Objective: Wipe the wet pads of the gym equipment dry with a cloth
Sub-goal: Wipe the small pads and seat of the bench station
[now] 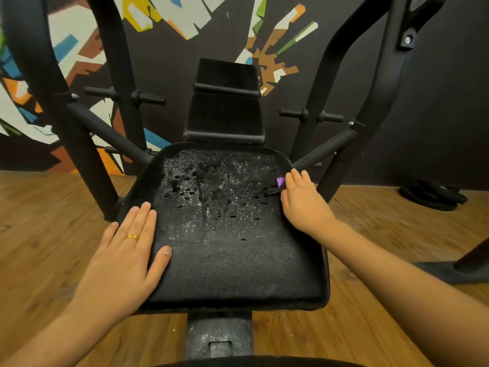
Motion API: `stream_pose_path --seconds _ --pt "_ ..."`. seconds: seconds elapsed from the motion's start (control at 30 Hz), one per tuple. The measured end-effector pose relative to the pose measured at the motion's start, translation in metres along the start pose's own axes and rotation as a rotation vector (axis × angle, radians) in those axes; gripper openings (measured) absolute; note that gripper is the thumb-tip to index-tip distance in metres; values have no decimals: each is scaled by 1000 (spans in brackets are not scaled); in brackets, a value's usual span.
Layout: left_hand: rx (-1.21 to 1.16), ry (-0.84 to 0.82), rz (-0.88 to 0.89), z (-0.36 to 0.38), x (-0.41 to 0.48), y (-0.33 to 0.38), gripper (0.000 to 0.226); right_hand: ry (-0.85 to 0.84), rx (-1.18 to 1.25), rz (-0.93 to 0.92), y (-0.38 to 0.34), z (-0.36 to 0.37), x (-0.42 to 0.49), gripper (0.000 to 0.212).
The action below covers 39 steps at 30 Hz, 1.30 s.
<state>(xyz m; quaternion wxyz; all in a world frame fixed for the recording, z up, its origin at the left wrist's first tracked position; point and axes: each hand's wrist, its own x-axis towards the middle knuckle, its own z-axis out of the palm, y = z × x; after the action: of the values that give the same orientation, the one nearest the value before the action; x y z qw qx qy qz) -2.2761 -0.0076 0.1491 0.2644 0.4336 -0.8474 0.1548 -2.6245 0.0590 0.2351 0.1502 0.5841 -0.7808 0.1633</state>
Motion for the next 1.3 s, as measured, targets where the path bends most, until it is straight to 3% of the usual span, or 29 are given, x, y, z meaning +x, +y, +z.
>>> stream_pose_path --seconds 0.1,0.23,0.4,0.5,0.67,0.87,1.1,1.3 --pt "3 5 3 0 0 0 77 12 -36 -48 1 1 -17 45" --pt "-3 6 2 0 0 1 78 -104 -5 -40 -3 -6 -41 55" --pt "-3 0 6 -1 0 0 78 -21 2 -2 1 -6 11 36" --pt "-3 -2 9 -1 -1 0 79 -46 37 42 2 -6 46 36" --pt "-13 -1 5 -1 0 0 78 -54 33 -11 1 -8 23 56" --pt "-5 5 10 1 0 -1 77 -107 90 7 1 -8 -7 57" --pt "-2 8 13 3 1 -2 77 -61 -18 -30 3 -1 39 59" --pt "1 0 3 3 0 -2 77 -18 -49 -132 -5 -10 17 81"
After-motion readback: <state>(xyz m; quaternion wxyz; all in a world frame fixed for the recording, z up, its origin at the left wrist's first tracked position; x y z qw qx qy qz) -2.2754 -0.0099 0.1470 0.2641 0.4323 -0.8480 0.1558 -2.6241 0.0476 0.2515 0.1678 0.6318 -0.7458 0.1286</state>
